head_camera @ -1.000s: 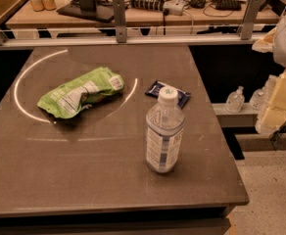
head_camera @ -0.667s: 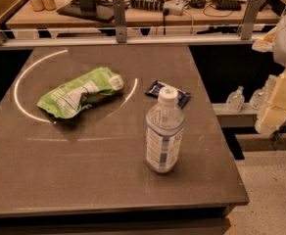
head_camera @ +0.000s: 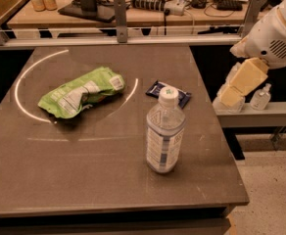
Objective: Pick rxbar blueberry
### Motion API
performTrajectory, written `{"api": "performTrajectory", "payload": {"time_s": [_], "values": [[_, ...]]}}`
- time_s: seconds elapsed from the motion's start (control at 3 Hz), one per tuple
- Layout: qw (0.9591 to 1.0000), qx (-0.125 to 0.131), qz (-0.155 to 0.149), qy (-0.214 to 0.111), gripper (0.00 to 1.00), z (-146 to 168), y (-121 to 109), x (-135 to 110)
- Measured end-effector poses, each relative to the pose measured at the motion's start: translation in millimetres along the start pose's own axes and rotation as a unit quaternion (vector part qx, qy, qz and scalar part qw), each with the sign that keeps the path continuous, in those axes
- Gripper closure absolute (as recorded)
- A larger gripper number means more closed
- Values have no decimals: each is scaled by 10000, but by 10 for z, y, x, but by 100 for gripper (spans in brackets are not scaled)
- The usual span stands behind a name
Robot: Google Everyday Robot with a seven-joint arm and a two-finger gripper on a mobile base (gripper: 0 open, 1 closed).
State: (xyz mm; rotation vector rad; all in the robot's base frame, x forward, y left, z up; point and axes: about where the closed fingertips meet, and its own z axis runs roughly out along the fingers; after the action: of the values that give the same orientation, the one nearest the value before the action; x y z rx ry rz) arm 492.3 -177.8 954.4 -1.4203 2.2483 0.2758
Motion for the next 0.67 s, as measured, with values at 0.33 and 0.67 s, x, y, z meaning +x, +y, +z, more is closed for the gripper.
{"api": "performTrajectory", "payload": {"time_s": [0.33, 0.67], "values": [[9983, -47, 16, -587, 0, 263, 6, -308], [9941, 11, 49, -1084, 0, 675, -62, -556]]}}
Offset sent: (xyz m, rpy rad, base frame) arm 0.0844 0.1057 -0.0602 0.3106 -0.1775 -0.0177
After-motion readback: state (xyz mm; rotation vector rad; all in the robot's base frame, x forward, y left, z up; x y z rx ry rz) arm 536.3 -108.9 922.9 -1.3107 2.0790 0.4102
